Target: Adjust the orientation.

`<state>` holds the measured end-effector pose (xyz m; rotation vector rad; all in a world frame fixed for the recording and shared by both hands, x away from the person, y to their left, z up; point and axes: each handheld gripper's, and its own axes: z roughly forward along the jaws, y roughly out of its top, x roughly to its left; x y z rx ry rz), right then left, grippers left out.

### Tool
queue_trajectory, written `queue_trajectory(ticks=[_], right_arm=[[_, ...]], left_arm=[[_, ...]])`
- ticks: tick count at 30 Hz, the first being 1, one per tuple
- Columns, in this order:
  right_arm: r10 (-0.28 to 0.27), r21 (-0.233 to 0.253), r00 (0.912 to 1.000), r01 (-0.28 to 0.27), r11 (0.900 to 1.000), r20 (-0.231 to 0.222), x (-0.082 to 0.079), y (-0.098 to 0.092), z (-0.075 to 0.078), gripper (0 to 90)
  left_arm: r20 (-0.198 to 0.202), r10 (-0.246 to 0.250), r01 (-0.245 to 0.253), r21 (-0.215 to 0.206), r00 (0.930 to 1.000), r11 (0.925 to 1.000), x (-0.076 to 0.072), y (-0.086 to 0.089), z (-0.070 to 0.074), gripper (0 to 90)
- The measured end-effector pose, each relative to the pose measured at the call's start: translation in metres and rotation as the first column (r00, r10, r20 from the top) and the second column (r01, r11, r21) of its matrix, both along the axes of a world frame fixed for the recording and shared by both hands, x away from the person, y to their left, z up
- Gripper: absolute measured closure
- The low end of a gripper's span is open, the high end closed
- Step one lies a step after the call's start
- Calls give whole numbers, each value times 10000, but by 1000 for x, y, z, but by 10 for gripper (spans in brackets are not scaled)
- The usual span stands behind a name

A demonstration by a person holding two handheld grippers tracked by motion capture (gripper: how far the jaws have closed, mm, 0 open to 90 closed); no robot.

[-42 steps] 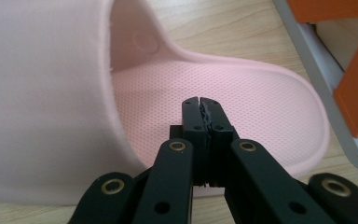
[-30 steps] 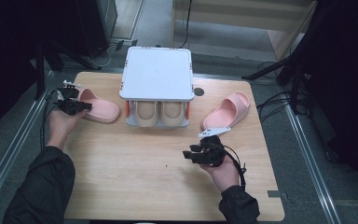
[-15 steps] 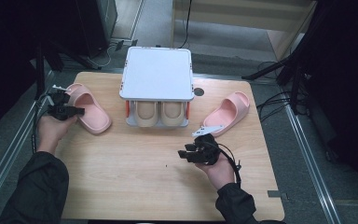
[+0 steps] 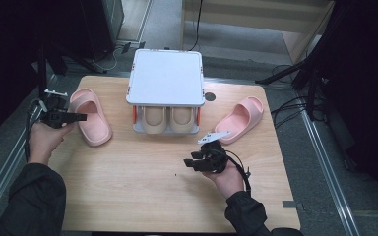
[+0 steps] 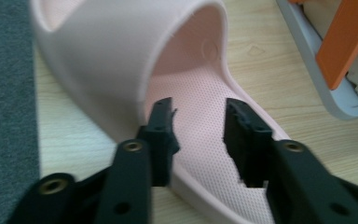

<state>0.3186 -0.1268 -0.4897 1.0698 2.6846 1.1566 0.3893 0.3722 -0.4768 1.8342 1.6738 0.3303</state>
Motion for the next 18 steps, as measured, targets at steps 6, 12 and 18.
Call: queue_trajectory(ticks=[6,12,18], right_arm=[[-32,38,10000,32,10000,0,0,-1,1,569],[-167,35,9999,167,9999,-6,-1,-5,1,568],[-393,-23,9992,393,9992,-27,-5,-12,-1,566]], left_arm=[[77,520,-521,227,9986,9984,-3,11,3,466],[-409,762,-763,1,9963,9971,14,23,-16,443],[-645,1175,-1172,80,9910,9931,26,26,-28,446]])
